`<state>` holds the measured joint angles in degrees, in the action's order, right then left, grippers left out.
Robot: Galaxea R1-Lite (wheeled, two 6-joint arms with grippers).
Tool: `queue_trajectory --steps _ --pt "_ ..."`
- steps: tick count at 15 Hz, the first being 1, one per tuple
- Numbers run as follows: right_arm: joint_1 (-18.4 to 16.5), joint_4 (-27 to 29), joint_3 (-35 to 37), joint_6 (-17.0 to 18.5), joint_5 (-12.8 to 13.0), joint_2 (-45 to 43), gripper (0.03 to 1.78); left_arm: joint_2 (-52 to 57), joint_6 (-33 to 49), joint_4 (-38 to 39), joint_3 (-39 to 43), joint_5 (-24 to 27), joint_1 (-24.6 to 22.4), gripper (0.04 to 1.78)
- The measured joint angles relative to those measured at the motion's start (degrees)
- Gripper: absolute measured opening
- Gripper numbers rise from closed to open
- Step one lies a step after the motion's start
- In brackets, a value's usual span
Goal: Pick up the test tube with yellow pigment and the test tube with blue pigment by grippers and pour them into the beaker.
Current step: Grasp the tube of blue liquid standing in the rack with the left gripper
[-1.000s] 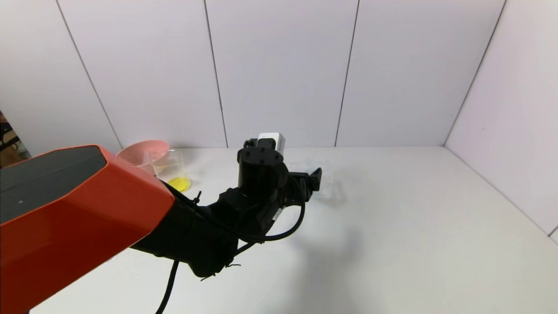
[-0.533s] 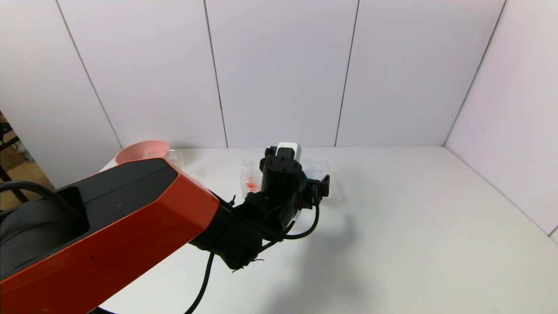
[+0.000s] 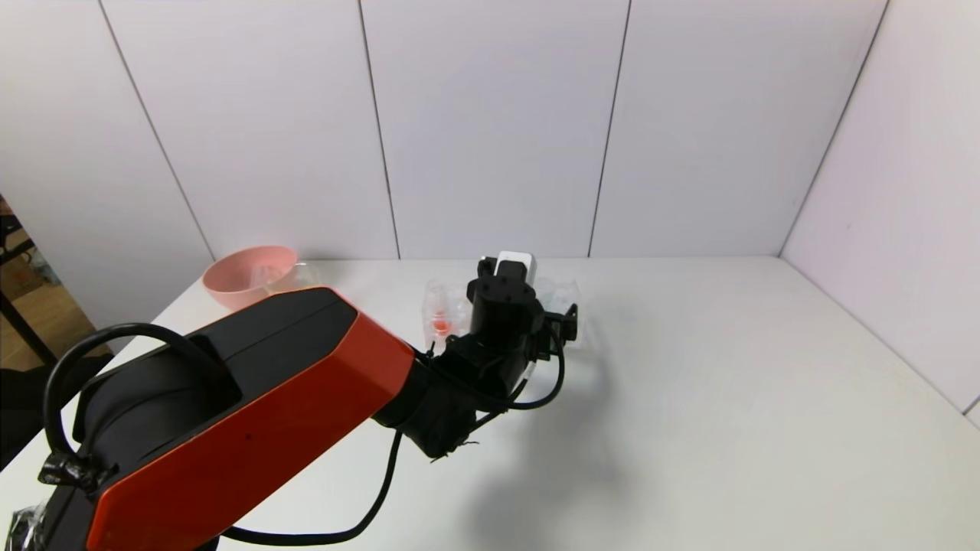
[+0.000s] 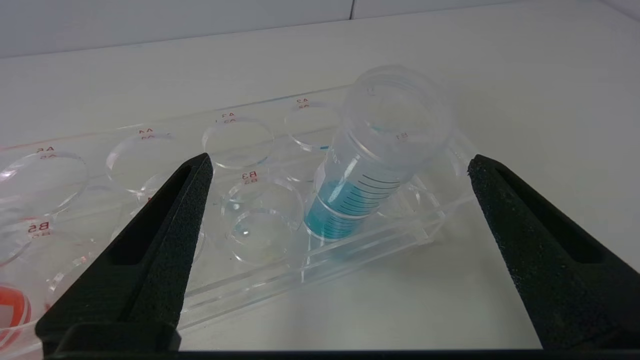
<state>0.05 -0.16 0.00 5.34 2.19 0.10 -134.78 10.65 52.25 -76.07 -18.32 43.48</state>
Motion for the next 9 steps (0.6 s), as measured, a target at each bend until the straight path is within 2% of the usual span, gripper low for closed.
queue_trajectory --steps 3,5,7,9 --pt "0.00 0.00 0.00 0.00 0.00 0.00 1.71 -1.30 -0.90 0.00 -1.99 -2.26 -0.21 1.77" --pt "-0.02 0.00 0.00 -0.02 0.00 0.00 1.71 -1.80 -0.88 -0.21 -2.99 -2.51 -0.38 1.70" --pt "-0.02 0.00 0.00 -0.02 -0.02 0.00 1.71 -2.27 -0.90 0.00 -3.61 -2.97 -0.43 1.52" --pt "-0.02 0.00 0.00 -0.02 0.00 0.00 1.71 -2.43 -0.90 0.04 -3.75 -2.95 -0.43 1.22"
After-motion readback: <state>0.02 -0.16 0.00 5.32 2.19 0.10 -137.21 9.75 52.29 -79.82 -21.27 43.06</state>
